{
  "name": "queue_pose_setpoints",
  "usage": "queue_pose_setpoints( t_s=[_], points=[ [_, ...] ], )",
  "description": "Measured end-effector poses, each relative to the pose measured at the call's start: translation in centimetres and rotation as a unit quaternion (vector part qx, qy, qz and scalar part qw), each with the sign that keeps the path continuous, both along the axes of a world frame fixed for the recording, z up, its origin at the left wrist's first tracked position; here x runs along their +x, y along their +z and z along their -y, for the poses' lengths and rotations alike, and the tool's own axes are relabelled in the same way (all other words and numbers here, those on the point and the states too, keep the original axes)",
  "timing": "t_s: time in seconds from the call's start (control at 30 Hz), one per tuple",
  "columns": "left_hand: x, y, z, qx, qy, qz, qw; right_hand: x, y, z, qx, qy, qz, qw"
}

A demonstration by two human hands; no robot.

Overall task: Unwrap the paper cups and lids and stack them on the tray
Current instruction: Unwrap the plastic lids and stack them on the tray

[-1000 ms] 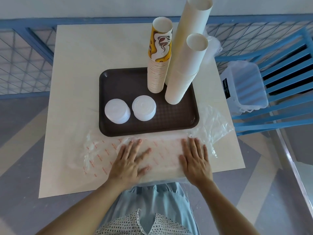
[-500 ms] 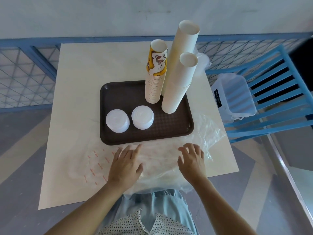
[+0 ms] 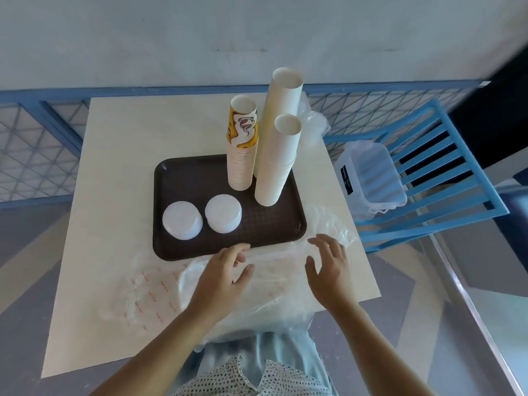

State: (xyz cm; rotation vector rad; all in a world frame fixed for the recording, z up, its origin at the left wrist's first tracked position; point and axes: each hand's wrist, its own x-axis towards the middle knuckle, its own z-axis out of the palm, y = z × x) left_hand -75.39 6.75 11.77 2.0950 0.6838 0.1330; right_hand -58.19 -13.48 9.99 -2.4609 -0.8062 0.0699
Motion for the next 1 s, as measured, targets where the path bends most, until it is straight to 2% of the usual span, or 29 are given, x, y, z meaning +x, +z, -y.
queue_pose_setpoints(
  t_s=[0.1,0.3,0.43,0.63,0.83,1.0],
  points=[
    [3.4,1.3,1.2,-0.120,-0.005,-0.011,0.993,3.3,2.1,0.6,0.049,-0.044,-0.016,0.998],
    [12.0,3.4,3.9,-0.191,0.022,0.005,0.981,12.7,3.5,0.7,0.099,-0.075,-0.089,0.988],
    [18.5,3.8,5.8,-0.197,0.056,-0.009,0.979,20.0,2.9,-1.1,0.105,-0.072,-0.127,0.984],
    [25.8,3.5,7.3,-0.173,0.117,-0.015,0.978,29.6,0.7,-6.3,0.055,0.012,-0.161,0.985],
    [29.1,3.3,7.3,-0.171,0.175,-0.032,0.969,36.3,0.5,-14.3,0.035,0.060,-0.137,0.988],
    [31.2,3.0,6.5,-0.174,0.196,-0.041,0.964,38.6,-1.0,-18.4,0.004,0.072,-0.133,0.989]
  ],
)
